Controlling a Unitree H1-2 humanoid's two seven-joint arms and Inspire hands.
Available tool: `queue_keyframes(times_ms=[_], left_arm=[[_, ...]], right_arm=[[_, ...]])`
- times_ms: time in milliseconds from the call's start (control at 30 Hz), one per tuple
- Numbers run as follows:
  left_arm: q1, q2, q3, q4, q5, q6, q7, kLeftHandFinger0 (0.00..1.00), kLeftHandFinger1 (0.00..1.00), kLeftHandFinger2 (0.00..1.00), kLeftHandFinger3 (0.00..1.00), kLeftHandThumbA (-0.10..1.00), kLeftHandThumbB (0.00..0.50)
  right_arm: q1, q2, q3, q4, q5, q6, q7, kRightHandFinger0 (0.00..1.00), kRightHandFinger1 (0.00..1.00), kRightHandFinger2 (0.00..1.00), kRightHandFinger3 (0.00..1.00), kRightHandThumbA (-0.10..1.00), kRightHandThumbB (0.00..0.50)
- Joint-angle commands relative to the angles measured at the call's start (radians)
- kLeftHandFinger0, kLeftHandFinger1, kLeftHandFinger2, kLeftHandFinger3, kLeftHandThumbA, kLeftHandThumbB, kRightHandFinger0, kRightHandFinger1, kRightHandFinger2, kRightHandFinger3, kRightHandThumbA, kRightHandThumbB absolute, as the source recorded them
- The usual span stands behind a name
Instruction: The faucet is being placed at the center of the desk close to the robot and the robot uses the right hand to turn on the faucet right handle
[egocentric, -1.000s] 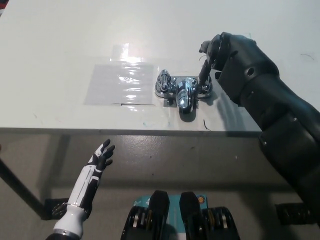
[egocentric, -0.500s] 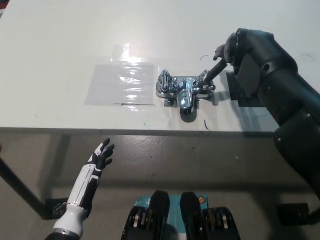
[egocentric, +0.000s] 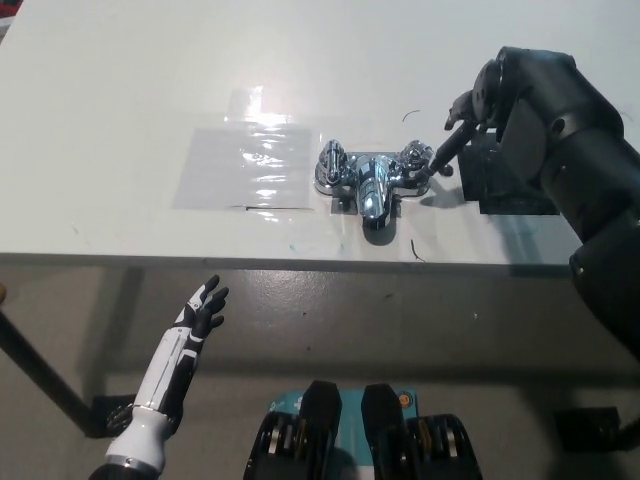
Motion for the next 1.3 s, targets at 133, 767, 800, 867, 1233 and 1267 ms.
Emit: queue_keyframes(times_ms=[133,767,800,867,1233,1267], left_arm=[[-0.019,0.013,0.004,-0.029,0.008,-0.005,-0.003,1.00,1.00,1.00,1.00,1.00,0.043],[-0.019,0.010,0.006,-0.016,-0.013,-0.015,-0.010,1.00,1.00,1.00,1.00,1.00,0.036],[-0.019,0.010,0.006,-0.016,-0.013,-0.015,-0.010,1.00,1.00,1.00,1.00,1.00,0.035],[-0.018,0.007,0.007,-0.021,-0.017,-0.007,-0.010,1.00,1.00,1.00,1.00,1.00,0.037],[-0.012,0.017,0.010,-0.027,-0.020,-0.004,-0.014,1.00,1.00,1.00,1.00,1.00,0.039],[-0.018,0.017,0.012,-0.023,-0.022,-0.008,-0.013,1.00,1.00,1.00,1.00,1.00,0.028]], right_arm=[[-0.022,-0.045,-0.018,-0.014,-0.025,0.021,-0.185,1.00,1.00,1.00,1.00,0.65,0.364],[0.034,-0.066,-0.102,-0.066,-0.034,0.122,-0.700,1.00,1.00,1.00,1.00,0.61,0.182],[0.034,-0.066,-0.104,-0.066,-0.034,0.121,-0.700,1.00,1.00,1.00,1.00,0.60,0.183],[0.024,-0.091,-0.145,-0.080,0.006,0.075,-0.643,1.00,1.00,1.00,1.00,0.55,0.228],[-0.001,-0.294,-0.455,-0.499,0.059,0.152,-0.533,1.00,1.00,1.00,1.00,0.83,0.188],[-0.002,-0.305,-0.497,-0.542,0.052,0.152,-0.565,1.00,1.00,1.00,1.00,0.86,0.177]])
